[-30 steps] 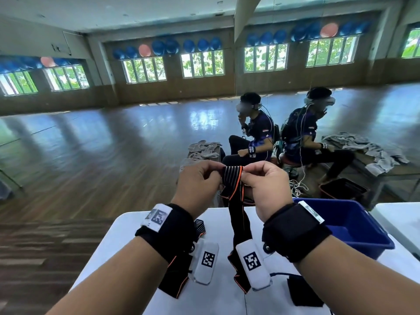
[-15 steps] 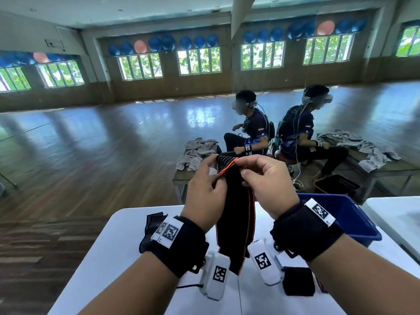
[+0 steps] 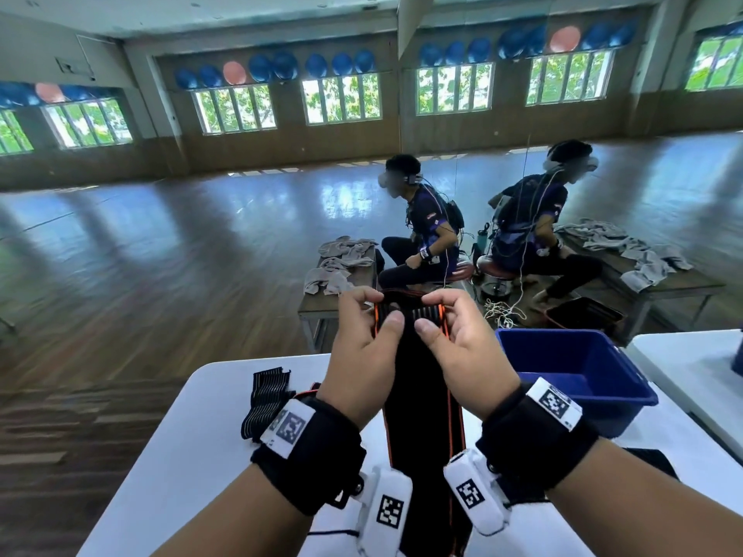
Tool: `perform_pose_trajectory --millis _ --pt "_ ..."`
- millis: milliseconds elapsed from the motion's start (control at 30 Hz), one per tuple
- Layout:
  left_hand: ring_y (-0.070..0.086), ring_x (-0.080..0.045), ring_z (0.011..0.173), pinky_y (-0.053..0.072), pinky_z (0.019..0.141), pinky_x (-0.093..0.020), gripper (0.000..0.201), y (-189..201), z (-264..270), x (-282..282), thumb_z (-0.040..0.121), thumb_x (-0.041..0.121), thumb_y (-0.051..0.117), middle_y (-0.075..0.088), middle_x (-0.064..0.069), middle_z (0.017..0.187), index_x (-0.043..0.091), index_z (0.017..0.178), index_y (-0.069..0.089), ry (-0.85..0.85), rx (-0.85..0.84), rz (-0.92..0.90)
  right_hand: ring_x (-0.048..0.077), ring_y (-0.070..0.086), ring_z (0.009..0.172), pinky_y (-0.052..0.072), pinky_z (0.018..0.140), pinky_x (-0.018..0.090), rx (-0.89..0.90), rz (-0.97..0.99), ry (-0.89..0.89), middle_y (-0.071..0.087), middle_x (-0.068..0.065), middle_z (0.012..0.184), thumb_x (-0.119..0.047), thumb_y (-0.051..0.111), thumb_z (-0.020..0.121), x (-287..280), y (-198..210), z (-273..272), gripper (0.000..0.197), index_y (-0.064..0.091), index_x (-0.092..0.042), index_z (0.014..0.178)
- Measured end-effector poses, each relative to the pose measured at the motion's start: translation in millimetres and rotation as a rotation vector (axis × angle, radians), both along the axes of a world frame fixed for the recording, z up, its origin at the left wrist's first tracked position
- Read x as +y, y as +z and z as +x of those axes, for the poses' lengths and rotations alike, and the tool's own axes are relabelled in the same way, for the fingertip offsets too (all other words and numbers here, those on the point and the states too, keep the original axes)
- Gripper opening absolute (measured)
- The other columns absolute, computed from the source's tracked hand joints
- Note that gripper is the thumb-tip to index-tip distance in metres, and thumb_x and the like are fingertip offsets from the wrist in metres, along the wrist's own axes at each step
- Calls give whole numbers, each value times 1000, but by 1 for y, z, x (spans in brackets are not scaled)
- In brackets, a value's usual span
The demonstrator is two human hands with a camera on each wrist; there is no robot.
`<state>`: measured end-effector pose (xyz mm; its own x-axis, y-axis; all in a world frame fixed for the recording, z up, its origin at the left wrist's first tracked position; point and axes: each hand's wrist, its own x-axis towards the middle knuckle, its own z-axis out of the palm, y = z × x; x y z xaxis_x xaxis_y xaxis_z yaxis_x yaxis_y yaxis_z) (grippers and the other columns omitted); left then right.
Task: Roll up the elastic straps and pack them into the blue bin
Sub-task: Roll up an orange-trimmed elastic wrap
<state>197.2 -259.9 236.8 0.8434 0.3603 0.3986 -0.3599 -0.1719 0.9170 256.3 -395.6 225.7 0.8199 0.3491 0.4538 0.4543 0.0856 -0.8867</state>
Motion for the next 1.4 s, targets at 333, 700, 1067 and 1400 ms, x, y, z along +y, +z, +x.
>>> perform_pose_trajectory --millis 333,700,1067,1400 --pt "61 -27 109 51 96 -58 43 -31 -16 -20 79 13 55 63 -7 114 36 115 53 -111 98 19 23 64 105 51 94 51 48 78 -114 63 10 111 -47 50 93 12 -11 -8 32 46 -27 118" --pt "66 -13 98 57 84 -34 55 -40 17 12 74 -4 53 66 -10 118 25 121 53 -107 179 -174 6 63 90 46 80 18 23 -294 -68 65 -18 95 -12 72 76 -11 -76 -31 30 61 -32 95" --pt "67 -24 103 58 92 -42 53 -154 87 46 70 -6 58 68 -7 111 24 113 59 -35 544 151 0 66 103 53 89 20 481 -650 170 68 -13 119 -3 69 74 -50 -197 -77 62 64 -44 120" --pt "61 -28 117 46 94 -29 57 -253 87 57 84 6 63 62 -11 130 20 138 50 -174 920 703 4 60 72 52 68 15 698 -880 -20 63 -1 102 -13 78 77 -61 -235 -99 48 66 -37 116"
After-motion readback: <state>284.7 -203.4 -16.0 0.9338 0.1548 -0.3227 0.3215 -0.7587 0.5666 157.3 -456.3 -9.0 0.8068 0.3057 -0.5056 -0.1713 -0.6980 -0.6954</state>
